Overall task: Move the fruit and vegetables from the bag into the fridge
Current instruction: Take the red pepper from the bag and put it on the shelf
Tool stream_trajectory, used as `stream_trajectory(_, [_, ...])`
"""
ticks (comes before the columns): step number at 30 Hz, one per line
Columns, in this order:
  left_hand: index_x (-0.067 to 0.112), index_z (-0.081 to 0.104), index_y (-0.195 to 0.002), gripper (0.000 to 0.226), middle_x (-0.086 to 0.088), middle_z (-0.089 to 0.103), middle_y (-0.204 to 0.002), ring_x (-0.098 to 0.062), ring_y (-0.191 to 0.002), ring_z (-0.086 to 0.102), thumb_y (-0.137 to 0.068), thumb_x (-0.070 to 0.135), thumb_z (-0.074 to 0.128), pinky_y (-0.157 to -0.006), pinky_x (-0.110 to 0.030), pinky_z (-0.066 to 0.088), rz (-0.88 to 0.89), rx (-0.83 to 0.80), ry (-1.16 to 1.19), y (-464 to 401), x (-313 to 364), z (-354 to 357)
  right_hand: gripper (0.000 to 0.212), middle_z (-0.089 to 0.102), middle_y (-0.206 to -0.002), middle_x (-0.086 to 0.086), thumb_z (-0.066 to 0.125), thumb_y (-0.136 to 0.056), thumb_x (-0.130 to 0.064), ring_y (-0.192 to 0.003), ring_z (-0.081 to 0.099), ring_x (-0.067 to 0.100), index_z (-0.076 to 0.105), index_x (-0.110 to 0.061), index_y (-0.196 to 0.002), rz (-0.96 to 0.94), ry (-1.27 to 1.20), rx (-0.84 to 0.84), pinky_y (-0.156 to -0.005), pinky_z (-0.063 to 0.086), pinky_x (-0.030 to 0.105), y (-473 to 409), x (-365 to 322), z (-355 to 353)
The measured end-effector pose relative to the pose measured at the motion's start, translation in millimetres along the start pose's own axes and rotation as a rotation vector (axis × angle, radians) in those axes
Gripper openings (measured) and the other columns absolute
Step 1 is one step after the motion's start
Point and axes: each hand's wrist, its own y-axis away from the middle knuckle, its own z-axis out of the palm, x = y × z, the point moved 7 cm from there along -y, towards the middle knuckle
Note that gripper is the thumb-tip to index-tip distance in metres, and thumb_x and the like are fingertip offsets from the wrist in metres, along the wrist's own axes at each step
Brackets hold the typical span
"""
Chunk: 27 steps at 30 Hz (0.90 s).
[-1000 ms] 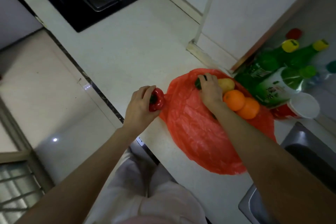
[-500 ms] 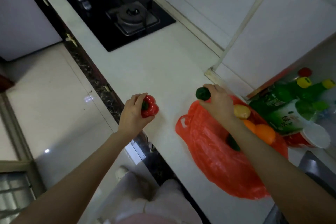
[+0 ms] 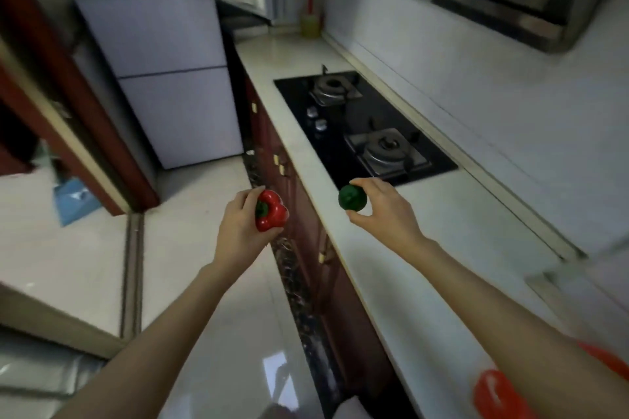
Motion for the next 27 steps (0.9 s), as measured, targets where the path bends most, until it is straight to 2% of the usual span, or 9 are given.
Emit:
stream_trajectory(5, [0.015,0.045,-0.132,0.079,-0.005,0.05,-0.128,-0.023,-0.115,0.047,-0.065,0.029,0.084,-0.095,-0.031,0.042,-0.134,0.177,0.001,-30,-58,-77,0.055,0.051,-0.127,-0.007,0.064,-0.083,-0.039,-0.113,0.048,0.014,0.045,-0.024,-0.132,-0.212,0.01,-0.082,-0.079,0.044,0.028,-80,-83,40])
stream_trajectory(10, [0.021,0.043,-0.132,0.077,0.0,0.047,-0.128,-0.018,-0.116,0.045,-0.066,0.03,0.083,-0.092,-0.024,0.038,-0.325,0.321,0.028,-37,-131,-124,0.054,0.051,-0.125,-0.011,0.063,-0.082,-0.041,-0.113,0.049,0.011,0.045,-0.027,-0.131,-0.39,-0.011,-0.171,-0.083,0.046,0.029,-152,-157,87])
stream_trajectory(14, [0.023,0.043,-0.131,0.078,0.001,0.048,-0.126,-0.018,-0.115,0.045,-0.065,0.031,0.083,-0.089,-0.024,0.038,-0.399,0.364,0.002,-64,-177,-140,0.053,0.051,-0.127,-0.008,0.065,-0.082,-0.037,-0.114,0.048,0.013,0.046,-0.026,-0.13,-0.493,-0.043,-0.202,-0.087,0.045,0.029,-209,-200,121])
stream_trajectory(21, [0.024,0.038,-0.135,0.083,0.002,0.047,-0.129,-0.018,-0.118,0.043,-0.066,0.037,0.082,-0.09,-0.026,0.042,-0.403,0.386,-0.108,-194,-227,-179,0.047,0.055,-0.117,-0.006,0.066,-0.081,-0.035,-0.107,0.051,0.014,0.05,-0.025,-0.124,-0.606,-0.109,-0.155,-0.077,0.045,0.027,-365,-253,147])
stream_trajectory(25, [0.024,0.038,-0.135,0.082,0.002,0.046,-0.131,-0.019,-0.119,0.043,-0.067,0.037,0.081,-0.093,-0.027,0.04,-0.345,0.404,-0.179,-278,-234,-210,0.047,0.057,-0.117,-0.003,0.069,-0.08,-0.031,-0.108,0.052,0.017,0.052,-0.022,-0.122,-0.612,-0.158,-0.106,-0.08,0.048,0.034,-457,-263,139])
stream_trajectory(27, [0.025,0.036,-0.136,0.082,0.002,0.045,-0.132,-0.019,-0.12,0.042,-0.068,0.037,0.081,-0.096,-0.032,0.042,-0.325,0.399,-0.186,-312,-240,-220,0.048,0.057,-0.119,-0.003,0.07,-0.079,-0.031,-0.109,0.052,0.018,0.053,-0.022,-0.122,-0.589,-0.174,-0.085,-0.08,0.047,0.033,-495,-263,137])
